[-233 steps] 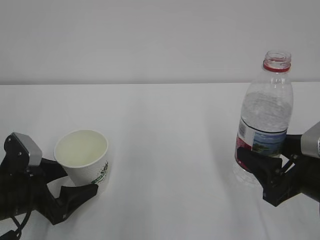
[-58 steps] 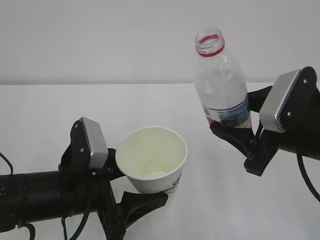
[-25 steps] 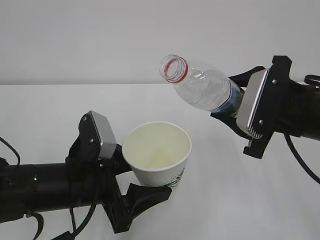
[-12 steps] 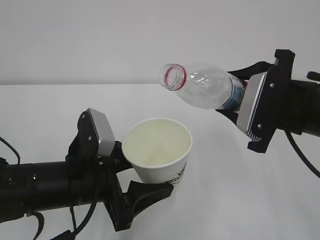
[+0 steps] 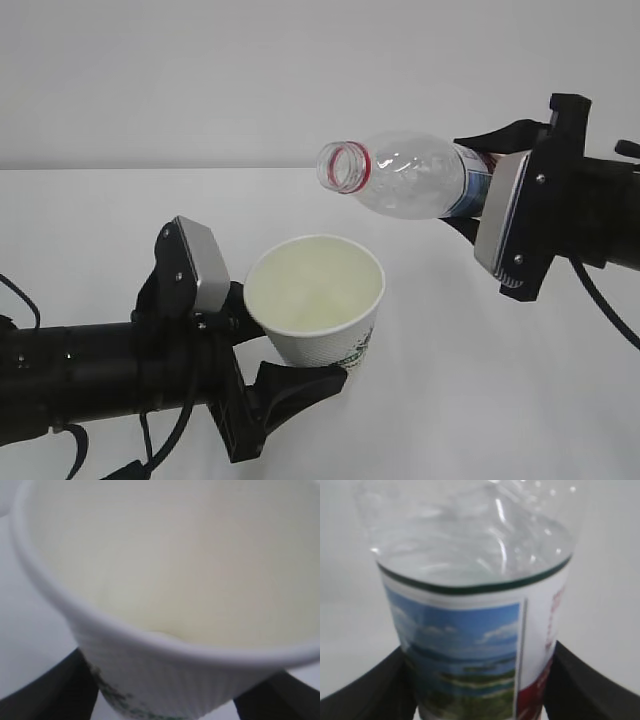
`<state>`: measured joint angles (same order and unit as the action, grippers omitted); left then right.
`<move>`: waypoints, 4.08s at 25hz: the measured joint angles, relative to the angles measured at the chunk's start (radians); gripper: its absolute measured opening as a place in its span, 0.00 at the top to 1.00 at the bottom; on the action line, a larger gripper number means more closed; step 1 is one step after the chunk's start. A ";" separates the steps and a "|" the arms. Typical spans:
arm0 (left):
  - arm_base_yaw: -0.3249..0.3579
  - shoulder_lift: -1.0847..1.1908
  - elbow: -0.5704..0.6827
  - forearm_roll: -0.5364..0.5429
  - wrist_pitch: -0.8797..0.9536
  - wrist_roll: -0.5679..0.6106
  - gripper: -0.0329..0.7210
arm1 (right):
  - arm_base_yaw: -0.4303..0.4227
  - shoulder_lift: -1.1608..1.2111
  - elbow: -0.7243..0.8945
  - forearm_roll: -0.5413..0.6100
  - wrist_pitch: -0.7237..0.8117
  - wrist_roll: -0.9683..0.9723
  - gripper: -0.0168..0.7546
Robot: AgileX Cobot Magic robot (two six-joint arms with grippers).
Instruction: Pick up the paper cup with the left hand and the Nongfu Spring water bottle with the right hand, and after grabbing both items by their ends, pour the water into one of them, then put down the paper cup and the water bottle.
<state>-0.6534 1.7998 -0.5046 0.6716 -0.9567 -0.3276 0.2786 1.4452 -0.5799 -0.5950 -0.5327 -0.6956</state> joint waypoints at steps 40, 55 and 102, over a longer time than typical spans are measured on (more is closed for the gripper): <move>0.000 0.000 0.000 0.013 -0.005 0.000 0.22 | 0.000 0.000 0.000 0.126 -0.144 -0.359 0.33; 0.000 0.000 0.000 0.043 -0.014 0.000 0.22 | 0.000 0.000 0.000 0.126 -0.179 -0.437 0.33; 0.000 0.000 0.000 0.098 0.004 -0.014 0.22 | 0.000 0.000 0.000 0.161 -0.211 -0.517 0.33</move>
<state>-0.6534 1.7998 -0.5046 0.7693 -0.9526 -0.3412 0.2786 1.4452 -0.5799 -0.4338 -0.7435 -1.2123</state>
